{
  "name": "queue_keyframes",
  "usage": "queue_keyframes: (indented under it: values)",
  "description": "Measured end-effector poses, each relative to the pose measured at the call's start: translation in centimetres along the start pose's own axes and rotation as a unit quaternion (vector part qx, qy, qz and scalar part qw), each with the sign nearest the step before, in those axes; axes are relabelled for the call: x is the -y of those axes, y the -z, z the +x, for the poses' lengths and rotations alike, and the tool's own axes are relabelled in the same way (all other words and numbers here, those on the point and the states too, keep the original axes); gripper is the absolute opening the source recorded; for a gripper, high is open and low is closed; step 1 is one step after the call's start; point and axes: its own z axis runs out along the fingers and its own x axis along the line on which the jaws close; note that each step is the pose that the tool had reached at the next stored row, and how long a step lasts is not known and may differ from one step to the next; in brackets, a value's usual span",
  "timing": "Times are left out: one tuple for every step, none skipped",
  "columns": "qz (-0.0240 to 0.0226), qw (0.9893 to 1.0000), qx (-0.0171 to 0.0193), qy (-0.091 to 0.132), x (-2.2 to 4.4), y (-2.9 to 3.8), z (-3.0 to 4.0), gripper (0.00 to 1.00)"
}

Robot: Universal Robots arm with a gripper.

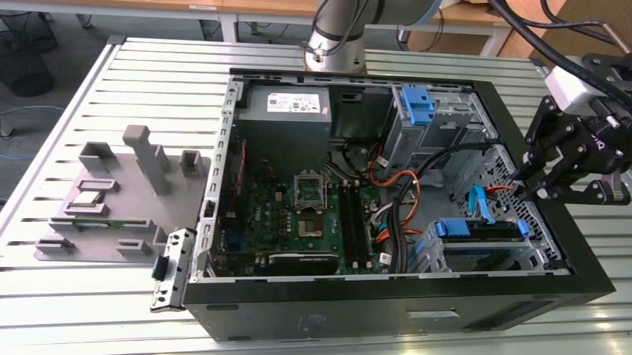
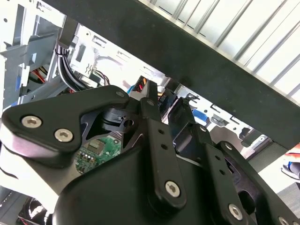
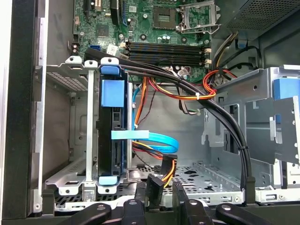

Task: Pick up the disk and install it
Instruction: 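Insert the second disk wire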

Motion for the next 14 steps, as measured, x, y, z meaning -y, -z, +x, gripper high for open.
queue_keyframes:
  values:
    - [0.0000, 1.0000, -0.0002, 0.000, 0.00, 0.00, 0.00, 0.36]
    - [0.0000, 1.0000, -0.0004, 0.000, 0.00, -0.01, 0.00, 0.36]
    - [0.0000, 1.0000, -0.0007, 0.000, 0.00, 0.00, 0.00, 0.35]
    - [0.0000, 1.0000, -0.0009, 0.000, 0.00, 0.00, 0.00, 0.35]
    - [0.0000, 1.0000, -0.0011, 0.000, 0.00, 0.00, 0.00, 0.28]
    - [0.0000, 1.0000, -0.0013, 0.000, 0.00, -0.01, 0.00, 0.28]
    - [0.0000, 1.0000, -0.0016, 0.000, 0.00, 0.00, 0.00, 0.28]
    - [0.0000, 1.0000, -0.0018, 0.000, 0.00, 0.00, 0.00, 0.28]
    - [0.0000, 1.0000, -0.0020, 0.000, 0.00, 0.00, 0.00, 0.28]
    - [0.0000, 1.0000, -0.0023, 0.000, 0.00, 0.00, 0.00, 0.28]
    - [0.0000, 1.0000, -0.0028, 0.000, 0.00, 0.01, 0.00, 0.21]
    - [0.0000, 1.0000, -0.0031, 0.000, 0.00, 0.02, 0.01, 0.21]
    - [0.0000, 1.0000, -0.0031, 0.000, 0.00, 0.01, 0.00, 0.18]
    - [0.0001, 1.0000, -0.0032, 0.000, 0.00, 0.00, 0.00, 0.18]
